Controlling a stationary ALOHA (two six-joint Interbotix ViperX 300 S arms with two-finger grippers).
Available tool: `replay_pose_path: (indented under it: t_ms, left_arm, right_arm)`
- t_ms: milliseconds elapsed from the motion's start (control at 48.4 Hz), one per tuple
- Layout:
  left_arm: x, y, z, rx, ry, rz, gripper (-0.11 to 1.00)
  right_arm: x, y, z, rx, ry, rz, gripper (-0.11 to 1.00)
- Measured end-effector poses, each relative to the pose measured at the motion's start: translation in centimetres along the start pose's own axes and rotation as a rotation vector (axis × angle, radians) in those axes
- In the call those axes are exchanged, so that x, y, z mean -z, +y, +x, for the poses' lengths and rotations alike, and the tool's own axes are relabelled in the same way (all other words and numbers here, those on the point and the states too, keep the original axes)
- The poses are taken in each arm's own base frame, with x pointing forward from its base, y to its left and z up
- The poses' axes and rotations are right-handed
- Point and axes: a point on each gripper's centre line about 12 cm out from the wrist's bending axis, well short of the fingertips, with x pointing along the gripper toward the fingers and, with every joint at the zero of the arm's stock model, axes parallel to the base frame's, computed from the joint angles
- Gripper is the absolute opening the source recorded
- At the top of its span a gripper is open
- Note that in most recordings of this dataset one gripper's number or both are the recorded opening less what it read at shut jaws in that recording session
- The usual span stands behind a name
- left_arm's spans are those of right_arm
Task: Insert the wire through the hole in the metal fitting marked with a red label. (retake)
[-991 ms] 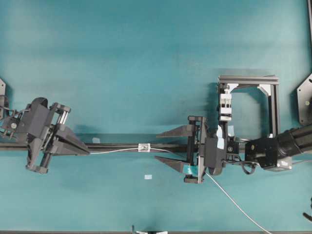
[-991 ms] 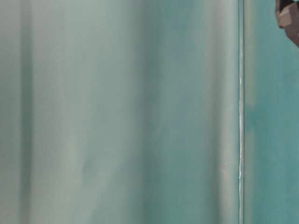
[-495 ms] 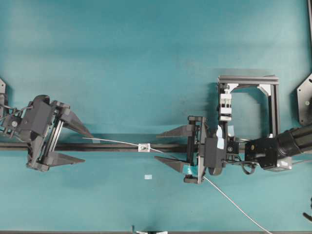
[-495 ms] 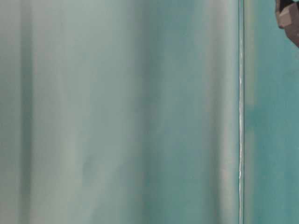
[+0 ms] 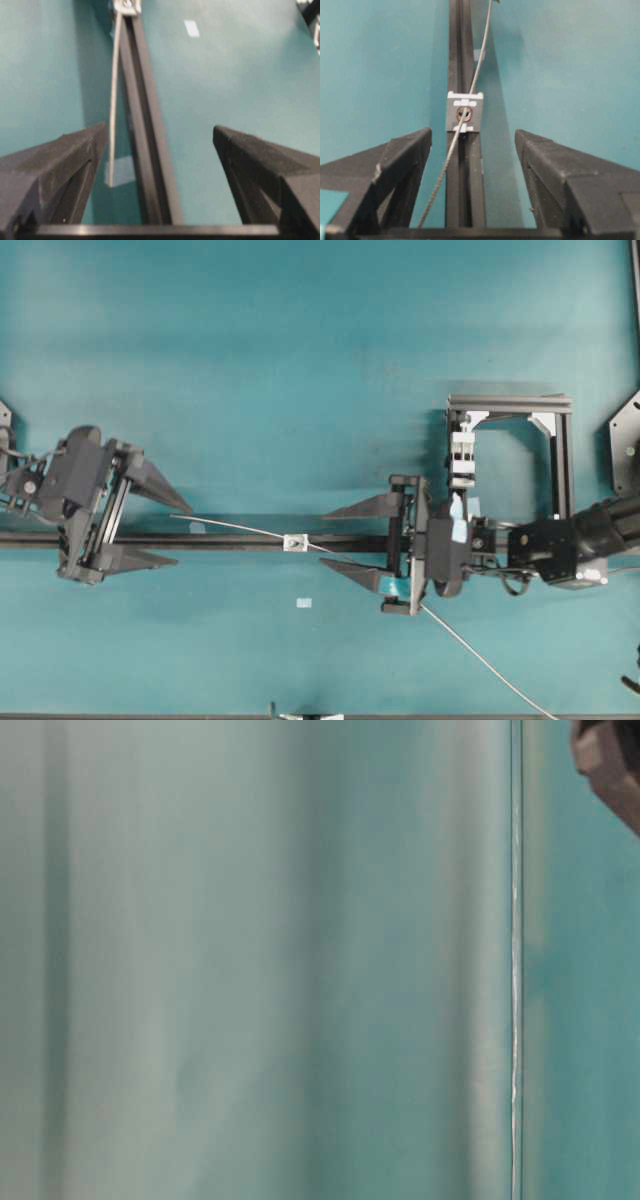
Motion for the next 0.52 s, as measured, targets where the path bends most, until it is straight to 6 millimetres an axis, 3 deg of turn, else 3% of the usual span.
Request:
replay_pose_path:
  t_ms: [516]
  left_arm:
    - [-1.5,2.8,-1.3,-0.102,-0.026,0.006,0.56]
  right_arm:
    - [-1.7,-2.1,-0.8,0.038,0.0,-0.005,0.76]
